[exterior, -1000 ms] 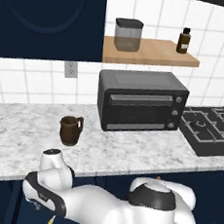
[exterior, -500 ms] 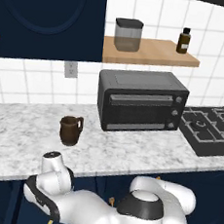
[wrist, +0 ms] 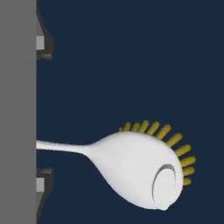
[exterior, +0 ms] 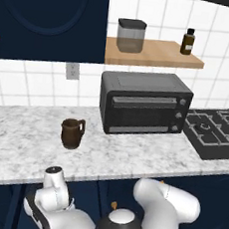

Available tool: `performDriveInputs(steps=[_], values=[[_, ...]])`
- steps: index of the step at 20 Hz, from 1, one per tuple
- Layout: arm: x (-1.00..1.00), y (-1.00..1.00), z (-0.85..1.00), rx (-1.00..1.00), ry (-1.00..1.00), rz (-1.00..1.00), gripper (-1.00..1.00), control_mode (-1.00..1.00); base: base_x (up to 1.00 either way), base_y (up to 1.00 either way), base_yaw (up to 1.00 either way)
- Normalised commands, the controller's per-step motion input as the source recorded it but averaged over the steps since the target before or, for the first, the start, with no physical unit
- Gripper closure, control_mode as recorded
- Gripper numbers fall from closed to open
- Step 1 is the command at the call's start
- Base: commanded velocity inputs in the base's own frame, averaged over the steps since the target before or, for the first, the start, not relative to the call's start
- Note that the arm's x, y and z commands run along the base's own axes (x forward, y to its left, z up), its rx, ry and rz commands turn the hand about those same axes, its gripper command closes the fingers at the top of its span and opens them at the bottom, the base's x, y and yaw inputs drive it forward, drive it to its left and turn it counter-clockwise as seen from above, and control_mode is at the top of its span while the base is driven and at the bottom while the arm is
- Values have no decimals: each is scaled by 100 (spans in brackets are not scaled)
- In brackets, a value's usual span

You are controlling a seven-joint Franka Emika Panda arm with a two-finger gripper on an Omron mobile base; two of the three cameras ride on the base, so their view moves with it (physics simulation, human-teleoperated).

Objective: Pick the dish brush from the drawer and place it on the counter.

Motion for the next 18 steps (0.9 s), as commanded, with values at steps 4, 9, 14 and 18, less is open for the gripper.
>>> performDriveInputs(steps=[4, 9, 14, 18], values=[[7, 50, -58, -6, 0, -1, -100, -100, 0, 0, 0], [-53, 60, -86, -9, 0, 0, 100, -100, 0, 0, 0], [-99, 4, -27, -2, -12, 0, 100, -100, 0, 0, 0], [-74, -29, 92, 1, -30, 0, 100, -100, 0, 0, 0]])
